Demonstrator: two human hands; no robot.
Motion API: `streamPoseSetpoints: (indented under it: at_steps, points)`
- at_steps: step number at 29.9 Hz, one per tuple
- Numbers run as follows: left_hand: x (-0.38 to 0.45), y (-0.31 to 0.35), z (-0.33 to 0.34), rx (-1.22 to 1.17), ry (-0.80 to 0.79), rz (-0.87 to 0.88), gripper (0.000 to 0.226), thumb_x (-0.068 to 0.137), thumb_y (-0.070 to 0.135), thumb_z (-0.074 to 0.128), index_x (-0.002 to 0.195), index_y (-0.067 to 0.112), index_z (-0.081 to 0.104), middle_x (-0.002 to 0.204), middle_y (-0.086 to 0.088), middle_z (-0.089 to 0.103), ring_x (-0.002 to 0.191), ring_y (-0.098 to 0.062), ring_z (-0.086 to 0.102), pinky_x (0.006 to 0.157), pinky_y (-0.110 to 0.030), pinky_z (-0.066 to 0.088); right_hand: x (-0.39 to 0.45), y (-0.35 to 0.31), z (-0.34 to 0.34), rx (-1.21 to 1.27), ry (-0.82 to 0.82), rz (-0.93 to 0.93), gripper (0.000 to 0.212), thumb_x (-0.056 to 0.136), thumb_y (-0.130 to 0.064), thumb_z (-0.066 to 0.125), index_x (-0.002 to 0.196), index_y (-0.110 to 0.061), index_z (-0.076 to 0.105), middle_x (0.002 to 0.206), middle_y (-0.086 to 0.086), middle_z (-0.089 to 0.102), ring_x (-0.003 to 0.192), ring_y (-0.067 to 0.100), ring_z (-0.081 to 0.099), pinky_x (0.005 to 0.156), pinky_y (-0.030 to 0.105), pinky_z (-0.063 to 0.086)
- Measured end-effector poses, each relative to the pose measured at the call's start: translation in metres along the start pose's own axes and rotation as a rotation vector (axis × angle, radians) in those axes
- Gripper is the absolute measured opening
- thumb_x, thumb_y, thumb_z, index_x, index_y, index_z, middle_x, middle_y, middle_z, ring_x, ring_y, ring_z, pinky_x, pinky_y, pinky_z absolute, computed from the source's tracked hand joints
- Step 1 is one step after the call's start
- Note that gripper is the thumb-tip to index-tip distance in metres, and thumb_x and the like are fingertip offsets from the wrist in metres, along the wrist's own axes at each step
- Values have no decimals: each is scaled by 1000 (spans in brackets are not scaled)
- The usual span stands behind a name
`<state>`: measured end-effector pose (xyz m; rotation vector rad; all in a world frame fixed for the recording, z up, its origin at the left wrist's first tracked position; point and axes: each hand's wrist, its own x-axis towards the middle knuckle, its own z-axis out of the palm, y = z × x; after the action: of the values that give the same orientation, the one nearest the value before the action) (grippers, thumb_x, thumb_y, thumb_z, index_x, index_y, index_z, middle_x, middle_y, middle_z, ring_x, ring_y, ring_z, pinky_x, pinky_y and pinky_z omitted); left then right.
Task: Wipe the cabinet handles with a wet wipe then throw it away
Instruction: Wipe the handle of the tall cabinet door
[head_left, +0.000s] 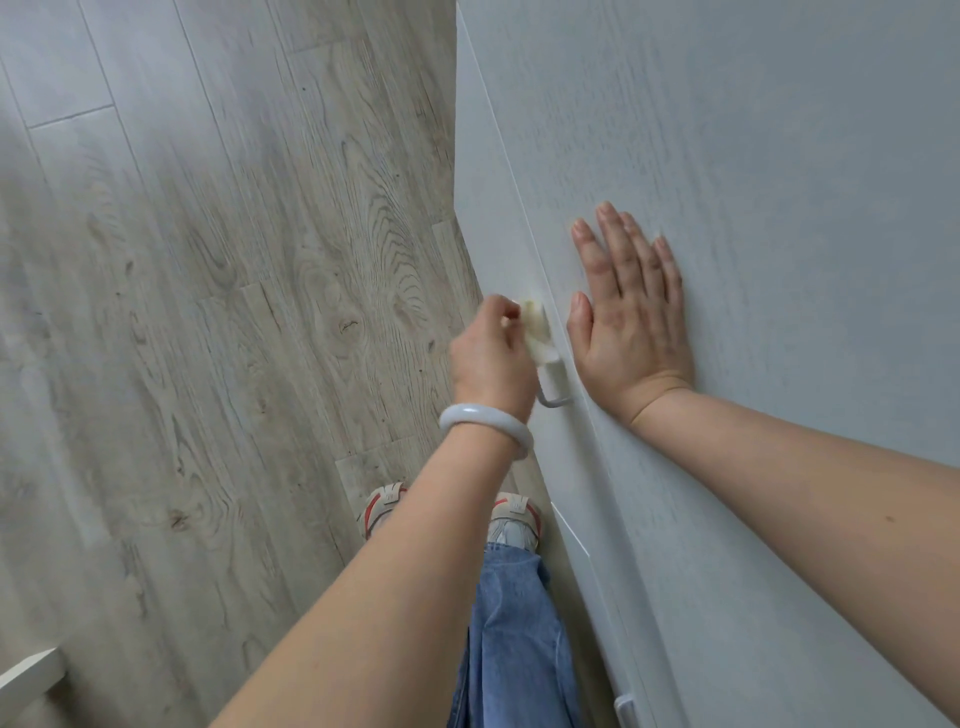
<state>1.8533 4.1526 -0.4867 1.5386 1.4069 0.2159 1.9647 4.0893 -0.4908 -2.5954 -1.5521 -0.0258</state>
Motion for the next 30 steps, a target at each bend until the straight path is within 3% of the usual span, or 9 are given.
streamPoseSetpoints:
  at_steps: [4,9,12,15,18,23,27,30]
  points:
    - [-26,-20,18,66,-94,26,14,90,20,61,86,9,69,81,-7,70,75,-22,62,71,-25,43,1,0,0,8,-7,-3,60,91,-26,36,149,-15,30,157,8,25,145,23,23,118,46,16]
    - [-52,-28,18,-19,-125,-75,13,87,23,67,90,15,76,81,-2,74,73,-12,63,68,-10,42,0,0,0,8,-11,-2,60,91,-26,36,149,-15,30,157,8,25,145,23,22,118,46,15]
    - [-34,-23,16,55,-187,-38,18,89,25,64,89,12,76,81,-6,74,77,-20,65,71,-23,45,1,0,0,9,-7,-3,60,91,-26,36,149,-15,31,157,8,25,145,23,23,118,46,16]
    - [-27,-26,12,229,-292,126,21,92,22,58,90,10,74,86,-9,70,82,-26,62,73,-31,46,1,0,-1,11,-5,-1,60,91,-27,34,149,-15,31,157,8,26,145,23,24,118,46,16]
    - [-31,-36,4,316,-393,281,20,93,17,54,98,10,71,95,-11,67,87,-26,60,76,-26,42,1,1,0,9,-5,-5,59,91,-27,34,149,-14,32,157,8,26,145,23,23,118,46,16]
    - [-20,-37,-4,285,-501,282,21,89,19,64,107,12,71,105,-9,68,96,-23,61,89,-28,44,0,1,0,13,-10,-7,59,92,-28,33,149,-14,31,157,8,25,145,23,23,118,46,16]
    - [-17,-40,3,260,-449,282,16,80,21,74,93,10,73,89,-7,68,83,-22,61,72,-20,40,0,1,-1,14,-7,-5,59,92,-28,32,149,-14,31,157,8,25,145,23,23,118,46,16]
    - [-11,-44,2,268,-453,326,15,78,22,76,89,12,72,86,-6,68,77,-18,60,74,-23,45,0,0,0,16,-6,-5,59,92,-28,33,149,-14,31,157,8,25,145,23,23,118,47,16]
